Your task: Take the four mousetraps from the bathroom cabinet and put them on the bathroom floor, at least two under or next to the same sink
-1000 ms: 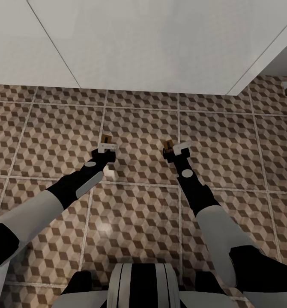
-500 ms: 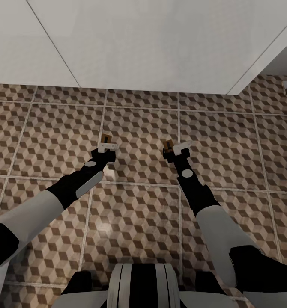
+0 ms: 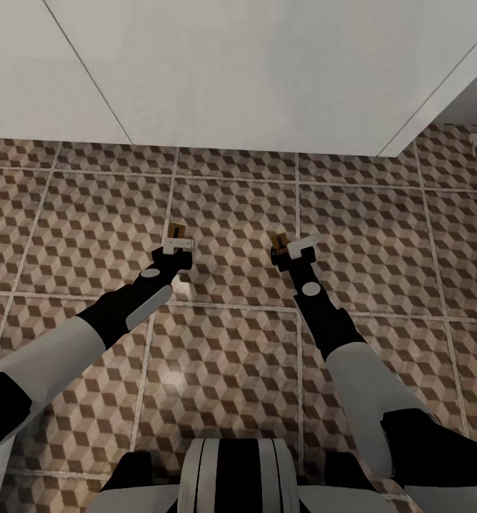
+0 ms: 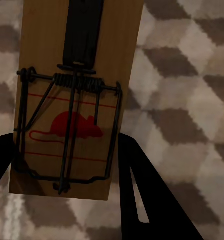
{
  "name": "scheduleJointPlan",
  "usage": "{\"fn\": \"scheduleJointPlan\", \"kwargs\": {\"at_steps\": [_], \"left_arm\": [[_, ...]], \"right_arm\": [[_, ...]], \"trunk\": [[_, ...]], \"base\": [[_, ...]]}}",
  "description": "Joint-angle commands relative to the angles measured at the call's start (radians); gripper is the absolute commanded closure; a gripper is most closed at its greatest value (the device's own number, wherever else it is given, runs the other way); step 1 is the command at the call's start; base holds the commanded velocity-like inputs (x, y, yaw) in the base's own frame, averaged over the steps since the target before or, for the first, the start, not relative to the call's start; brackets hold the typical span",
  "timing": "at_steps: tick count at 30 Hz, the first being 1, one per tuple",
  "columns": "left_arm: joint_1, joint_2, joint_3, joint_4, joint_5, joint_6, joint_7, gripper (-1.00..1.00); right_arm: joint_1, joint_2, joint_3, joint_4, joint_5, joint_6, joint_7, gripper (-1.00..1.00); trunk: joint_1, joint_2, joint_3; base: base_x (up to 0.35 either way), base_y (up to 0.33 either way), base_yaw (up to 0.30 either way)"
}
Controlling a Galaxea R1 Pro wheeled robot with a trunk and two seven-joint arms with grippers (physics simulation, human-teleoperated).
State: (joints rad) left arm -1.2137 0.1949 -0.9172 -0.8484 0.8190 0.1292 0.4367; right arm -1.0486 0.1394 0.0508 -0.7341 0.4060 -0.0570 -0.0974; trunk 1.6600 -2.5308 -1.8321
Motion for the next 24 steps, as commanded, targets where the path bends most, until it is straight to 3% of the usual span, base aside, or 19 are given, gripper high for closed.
{"fn": "scheduleJointPlan", "kwargs": {"at_steps": [1,24], "left_arm": [[-0.001,0.001,-0.005,-0.003,0.002,0.004,0.011,1.0],[-0.001,0.001,-0.005,-0.025,0.002,0.013,0.011,1.0]], "right_arm": [[-0.001,0.0,0.001,0.002,0.007,-0.002,-0.006,1.0],[-0.001,0.0,0.001,0.008,0.005,-0.003,-0.005,1.0]], "trunk": [[0.0,0.0,-0.001],[0.009,-0.005,-0.001]], "base": [[0.0,0.0,0.0],[0.0,0.0,0.0]]}}
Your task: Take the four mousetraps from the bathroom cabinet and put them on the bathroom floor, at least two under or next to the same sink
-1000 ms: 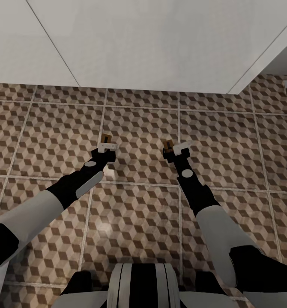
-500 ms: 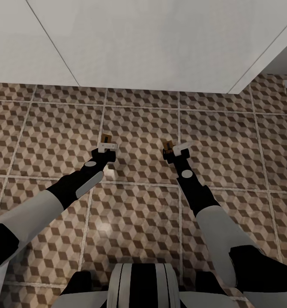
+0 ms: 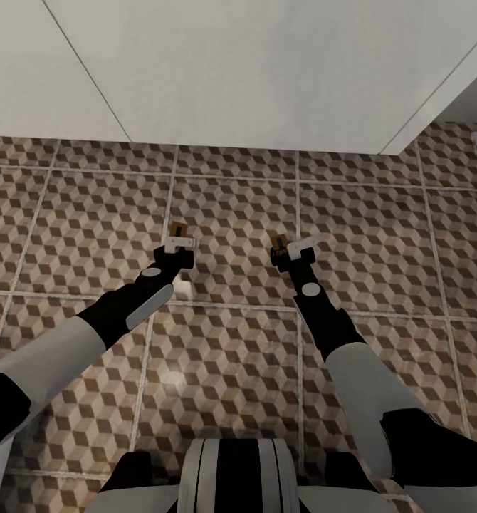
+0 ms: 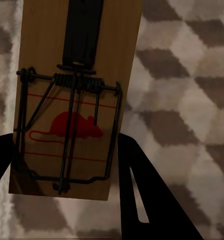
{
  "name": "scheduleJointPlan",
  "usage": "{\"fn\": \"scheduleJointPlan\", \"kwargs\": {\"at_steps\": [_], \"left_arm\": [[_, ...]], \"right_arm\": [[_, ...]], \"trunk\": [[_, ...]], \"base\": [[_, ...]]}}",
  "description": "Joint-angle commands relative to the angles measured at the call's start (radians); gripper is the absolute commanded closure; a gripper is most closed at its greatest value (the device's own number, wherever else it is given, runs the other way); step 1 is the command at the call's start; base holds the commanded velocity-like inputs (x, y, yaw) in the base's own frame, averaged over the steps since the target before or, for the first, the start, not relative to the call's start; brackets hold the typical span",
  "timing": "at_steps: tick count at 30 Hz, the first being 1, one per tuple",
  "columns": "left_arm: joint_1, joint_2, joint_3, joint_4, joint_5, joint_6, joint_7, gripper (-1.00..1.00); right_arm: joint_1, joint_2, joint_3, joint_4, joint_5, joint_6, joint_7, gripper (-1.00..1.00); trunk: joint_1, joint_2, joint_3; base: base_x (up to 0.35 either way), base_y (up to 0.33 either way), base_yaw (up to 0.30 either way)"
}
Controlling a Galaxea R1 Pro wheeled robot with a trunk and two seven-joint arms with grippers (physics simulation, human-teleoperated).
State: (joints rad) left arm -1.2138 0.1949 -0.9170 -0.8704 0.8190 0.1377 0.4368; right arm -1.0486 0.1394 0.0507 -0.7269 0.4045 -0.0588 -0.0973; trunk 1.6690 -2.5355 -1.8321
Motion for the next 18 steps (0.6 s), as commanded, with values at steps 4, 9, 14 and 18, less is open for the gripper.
{"fn": "scheduleJointPlan", "kwargs": {"at_steps": [4,9,14,18], "left_arm": [[-0.001,0.001,-0.004,-0.014,0.001,0.031,0.012,1.0],[-0.001,0.005,-0.003,-0.037,0.0,0.05,0.012,1.0],[-0.001,0.011,-0.003,-0.045,0.0,0.053,0.013,1.0],[-0.001,0.014,-0.001,-0.055,0.0,0.054,0.013,1.0]], "right_arm": [[-0.001,0.001,0.001,-0.003,0.008,-0.001,-0.005,1.0],[-0.001,0.002,-0.002,-0.004,0.008,0.003,-0.005,1.0],[-0.001,0.003,-0.004,-0.003,0.008,0.01,-0.005,1.0],[-0.004,0.004,-0.004,-0.002,0.008,0.028,-0.005,1.0]], "trunk": [[0.002,-0.001,-0.001],[0.003,-0.002,-0.001],[0.003,-0.002,-0.001],[0.003,-0.002,-0.001]], "base": [[0.0,0.0,0.0],[0.0,0.0,0.0],[0.0,0.0,0.0],[0.0,0.0,0.0]]}}
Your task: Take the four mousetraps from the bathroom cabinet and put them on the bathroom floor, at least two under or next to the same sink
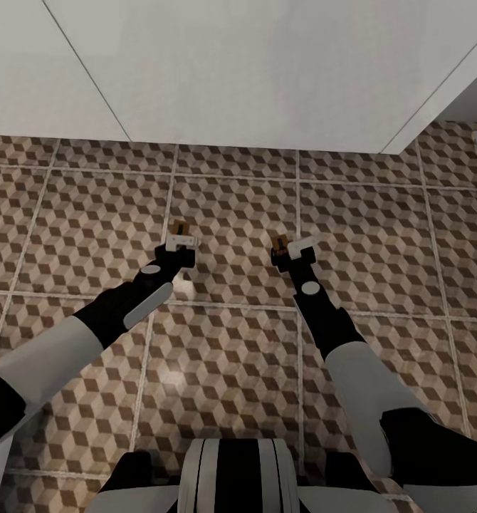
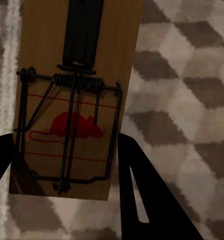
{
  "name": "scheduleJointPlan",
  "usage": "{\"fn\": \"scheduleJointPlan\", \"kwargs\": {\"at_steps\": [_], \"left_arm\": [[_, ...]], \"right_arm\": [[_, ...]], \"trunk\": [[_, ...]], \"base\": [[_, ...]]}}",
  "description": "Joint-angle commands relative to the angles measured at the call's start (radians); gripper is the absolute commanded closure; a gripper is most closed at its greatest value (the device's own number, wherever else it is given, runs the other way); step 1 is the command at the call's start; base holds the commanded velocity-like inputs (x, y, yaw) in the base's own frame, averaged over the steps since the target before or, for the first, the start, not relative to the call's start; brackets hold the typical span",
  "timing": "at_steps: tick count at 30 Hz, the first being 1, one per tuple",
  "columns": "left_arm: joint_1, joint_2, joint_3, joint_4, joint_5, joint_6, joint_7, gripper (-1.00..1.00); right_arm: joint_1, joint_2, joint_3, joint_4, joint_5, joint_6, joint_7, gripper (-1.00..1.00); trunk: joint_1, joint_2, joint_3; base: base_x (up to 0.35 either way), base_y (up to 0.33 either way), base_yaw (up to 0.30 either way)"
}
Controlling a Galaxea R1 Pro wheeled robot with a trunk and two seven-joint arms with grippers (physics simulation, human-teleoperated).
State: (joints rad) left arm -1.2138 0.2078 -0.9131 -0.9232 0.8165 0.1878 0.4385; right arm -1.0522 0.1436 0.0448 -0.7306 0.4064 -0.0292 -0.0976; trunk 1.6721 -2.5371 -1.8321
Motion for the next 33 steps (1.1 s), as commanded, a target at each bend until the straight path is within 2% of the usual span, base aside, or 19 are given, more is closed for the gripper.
{"fn": "scheduleJointPlan", "kwargs": {"at_steps": [1,5,8,14,21,33], "left_arm": [[-0.001,0.004,-0.004,-0.011,0.003,0.004,0.011,1.0],[-0.001,0.021,-0.003,-0.045,0.003,0.012,0.022,1.0],[-0.001,0.035,-0.003,-0.081,0.003,0.026,0.061,1.0],[-0.001,0.044,-0.007,-0.096,0.003,0.035,0.106,1.0],[-0.001,0.054,-0.01,-0.088,0.004,0.036,0.114,1.0],[-0.001,0.055,-0.013,-0.085,0.006,0.036,0.115,1.0]], "right_arm": [[-0.002,0.0,0.001,0.002,0.006,0.01,-0.005,1.0],[-0.011,0.001,0.001,0.004,0.006,0.038,-0.005,1.0],[-0.017,0.001,0.001,0.011,0.006,0.05,-0.005,1.0],[-0.02,0.001,0.001,0.023,0.005,0.053,-0.005,1.0],[-0.02,0.001,0.0,0.025,0.004,0.052,-0.004,1.0],[-0.02,-0.001,0.001,0.023,0.005,0.049,-0.002,1.0]], "trunk": [[0.0,0.0,-0.001],[0.0,0.0,-0.001],[0.0,0.0,-0.001],[0.0,0.0,-0.001],[0.0,0.0,-0.001],[0.0,0.0,-0.001]], "base": [[0.0,0.0,0.0],[0.0,0.0,0.0],[0.0,0.0,0.0],[0.0,0.0,0.0],[0.0,0.0,0.0],[0.0,0.0,0.0]]}}
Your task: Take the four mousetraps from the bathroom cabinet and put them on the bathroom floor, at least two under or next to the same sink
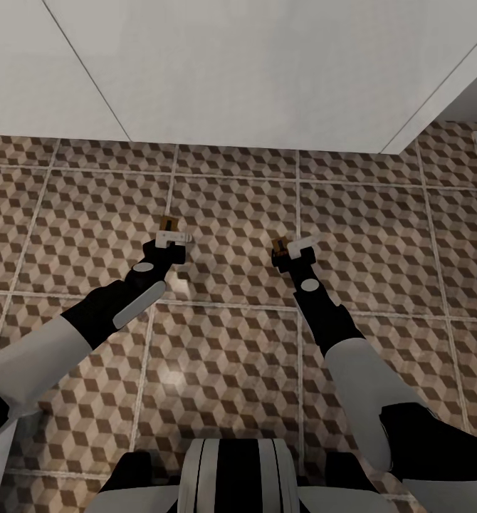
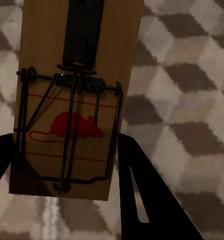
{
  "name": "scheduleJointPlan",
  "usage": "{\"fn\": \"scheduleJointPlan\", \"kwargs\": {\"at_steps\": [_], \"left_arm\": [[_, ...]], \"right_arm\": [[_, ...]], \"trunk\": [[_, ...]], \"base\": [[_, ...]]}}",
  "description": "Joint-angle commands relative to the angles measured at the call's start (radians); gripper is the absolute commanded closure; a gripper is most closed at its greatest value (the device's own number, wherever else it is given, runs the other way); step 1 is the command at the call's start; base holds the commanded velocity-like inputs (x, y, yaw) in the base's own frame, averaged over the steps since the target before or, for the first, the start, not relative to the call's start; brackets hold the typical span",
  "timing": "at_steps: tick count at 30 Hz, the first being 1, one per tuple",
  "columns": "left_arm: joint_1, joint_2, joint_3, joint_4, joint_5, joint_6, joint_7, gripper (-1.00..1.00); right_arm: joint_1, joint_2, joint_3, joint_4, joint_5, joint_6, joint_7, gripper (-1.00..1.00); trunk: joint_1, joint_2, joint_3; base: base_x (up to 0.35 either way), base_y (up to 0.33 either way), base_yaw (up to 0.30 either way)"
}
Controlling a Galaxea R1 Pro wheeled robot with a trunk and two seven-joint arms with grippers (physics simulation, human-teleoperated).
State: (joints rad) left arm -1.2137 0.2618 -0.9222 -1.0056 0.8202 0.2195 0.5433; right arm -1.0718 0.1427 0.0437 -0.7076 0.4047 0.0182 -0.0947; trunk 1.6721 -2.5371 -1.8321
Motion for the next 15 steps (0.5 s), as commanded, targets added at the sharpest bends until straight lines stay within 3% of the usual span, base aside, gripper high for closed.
{"fn": "scheduleJointPlan", "kwargs": {"at_steps": [1,5,15], "left_arm": [[-0.001,0.001,-0.004,-0.002,0.002,0.004,0.01,1.0],[-0.001,0.001,-0.005,-0.001,0.002,0.004,0.01,1.0],[-0.001,0.0,-0.006,0.009,0.004,0.002,0.01,1.0]], "right_arm": [[0.0,0.0,0.002,0.0,0.006,0.001,-0.005,1.0],[0.0,-0.001,0.003,0.0,0.006,0.0,-0.003,1.0],[0.0,-0.001,0.005,-0.004,0.006,-0.001,-0.002,1.0]], "trunk": [[0.0,0.0,-0.001],[0.0,0.0,-0.001],[0.0,0.0,-0.001]], "base": [[0.0,0.0,0.0],[0.066,0.0,0.0],[0.186,0.0,0.0]]}}
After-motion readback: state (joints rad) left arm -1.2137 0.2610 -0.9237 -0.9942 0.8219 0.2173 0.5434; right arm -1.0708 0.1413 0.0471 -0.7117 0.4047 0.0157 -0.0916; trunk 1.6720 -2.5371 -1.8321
